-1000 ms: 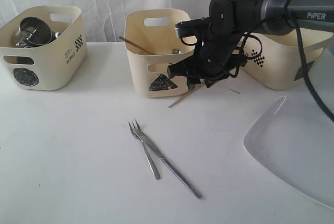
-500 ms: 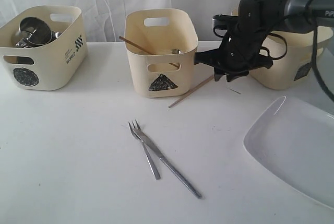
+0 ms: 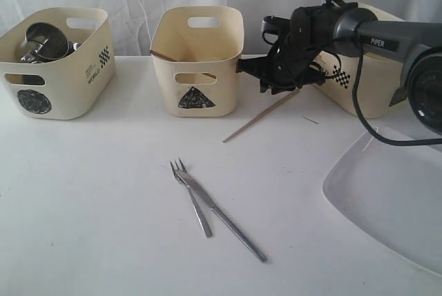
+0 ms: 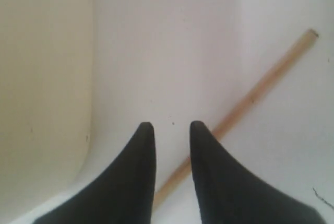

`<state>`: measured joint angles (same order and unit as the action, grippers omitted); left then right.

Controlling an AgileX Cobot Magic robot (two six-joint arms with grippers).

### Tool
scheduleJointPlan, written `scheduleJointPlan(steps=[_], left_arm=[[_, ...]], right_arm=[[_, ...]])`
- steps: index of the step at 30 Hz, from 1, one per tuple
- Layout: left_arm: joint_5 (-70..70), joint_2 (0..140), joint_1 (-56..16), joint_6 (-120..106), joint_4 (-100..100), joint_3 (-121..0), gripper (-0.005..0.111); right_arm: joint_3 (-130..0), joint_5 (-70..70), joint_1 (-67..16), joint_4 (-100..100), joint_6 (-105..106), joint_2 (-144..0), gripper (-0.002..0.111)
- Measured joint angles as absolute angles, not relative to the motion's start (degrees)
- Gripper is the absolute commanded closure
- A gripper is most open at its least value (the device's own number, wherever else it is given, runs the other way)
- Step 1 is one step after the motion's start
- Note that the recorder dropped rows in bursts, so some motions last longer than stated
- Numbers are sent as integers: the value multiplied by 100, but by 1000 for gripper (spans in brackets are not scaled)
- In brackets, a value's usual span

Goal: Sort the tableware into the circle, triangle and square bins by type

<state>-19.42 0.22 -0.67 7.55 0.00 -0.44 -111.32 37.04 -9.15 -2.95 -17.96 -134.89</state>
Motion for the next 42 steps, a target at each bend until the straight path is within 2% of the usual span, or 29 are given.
scheduleJointPlan(steps=[7, 17, 27, 38, 42], left_arm=[[-1942, 22, -67, 745, 0, -44, 106], [-1942, 22, -67, 745, 0, -44, 106], [-1942, 22, -67, 745, 0, -44, 106], [-1942, 22, -67, 745, 0, -44, 106], [-1942, 22, -67, 745, 0, -44, 106]], right_arm=[[-11177, 3243, -915, -269, -1796, -13654, 85], [-11177, 3319, -915, -132, -1796, -13974, 85], [-11239, 4970, -915, -96, -937, -13799, 85], [-11363, 5638, -915, -96, -681, -13368, 85], [-11407, 6443, -915, -96, -670, -13123, 78]])
